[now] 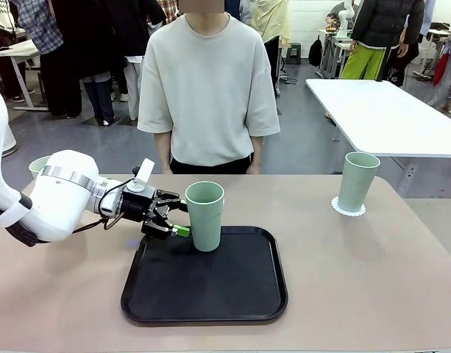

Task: Place coasters on the table and set cups on them.
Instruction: Take one Reusable plastic cup from the Flat Tray and place it on a coaster set by the human.

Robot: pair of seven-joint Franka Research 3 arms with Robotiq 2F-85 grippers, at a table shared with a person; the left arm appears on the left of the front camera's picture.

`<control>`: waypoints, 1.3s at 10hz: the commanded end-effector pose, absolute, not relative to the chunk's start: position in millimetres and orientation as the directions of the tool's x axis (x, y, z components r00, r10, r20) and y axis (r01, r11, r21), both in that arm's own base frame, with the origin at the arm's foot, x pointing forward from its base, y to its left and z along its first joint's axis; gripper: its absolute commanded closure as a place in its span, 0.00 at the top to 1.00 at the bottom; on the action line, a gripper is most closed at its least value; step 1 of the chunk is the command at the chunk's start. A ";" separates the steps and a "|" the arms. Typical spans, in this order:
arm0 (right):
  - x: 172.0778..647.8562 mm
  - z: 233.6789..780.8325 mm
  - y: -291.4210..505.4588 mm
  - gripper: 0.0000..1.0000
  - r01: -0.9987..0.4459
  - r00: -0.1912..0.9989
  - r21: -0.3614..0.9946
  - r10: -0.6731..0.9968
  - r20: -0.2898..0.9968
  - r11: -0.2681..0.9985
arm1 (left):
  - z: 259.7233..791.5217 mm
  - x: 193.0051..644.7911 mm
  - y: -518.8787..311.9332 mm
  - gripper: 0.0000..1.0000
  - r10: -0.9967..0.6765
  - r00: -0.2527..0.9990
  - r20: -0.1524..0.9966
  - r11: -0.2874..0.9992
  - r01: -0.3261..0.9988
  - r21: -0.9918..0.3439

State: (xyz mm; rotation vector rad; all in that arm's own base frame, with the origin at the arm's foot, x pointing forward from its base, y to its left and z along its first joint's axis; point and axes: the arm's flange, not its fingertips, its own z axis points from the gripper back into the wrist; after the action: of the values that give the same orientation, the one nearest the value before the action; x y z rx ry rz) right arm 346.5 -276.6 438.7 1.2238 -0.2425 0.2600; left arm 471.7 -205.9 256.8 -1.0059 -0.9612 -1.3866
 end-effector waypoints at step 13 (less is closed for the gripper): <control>345.3 439.6 -273.8 1.00 -0.317 0.947 0.895 0.053 0.317 0.315 | 223.3 483.5 -252.7 1.00 -0.208 -0.102 0.973 -0.175 0.982 0.066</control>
State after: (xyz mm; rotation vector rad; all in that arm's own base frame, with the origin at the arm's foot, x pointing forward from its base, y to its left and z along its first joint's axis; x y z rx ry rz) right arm 346.5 -276.5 438.7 1.2239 -0.2425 0.2601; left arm 480.3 -247.3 229.7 -1.1401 -0.9859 -1.4574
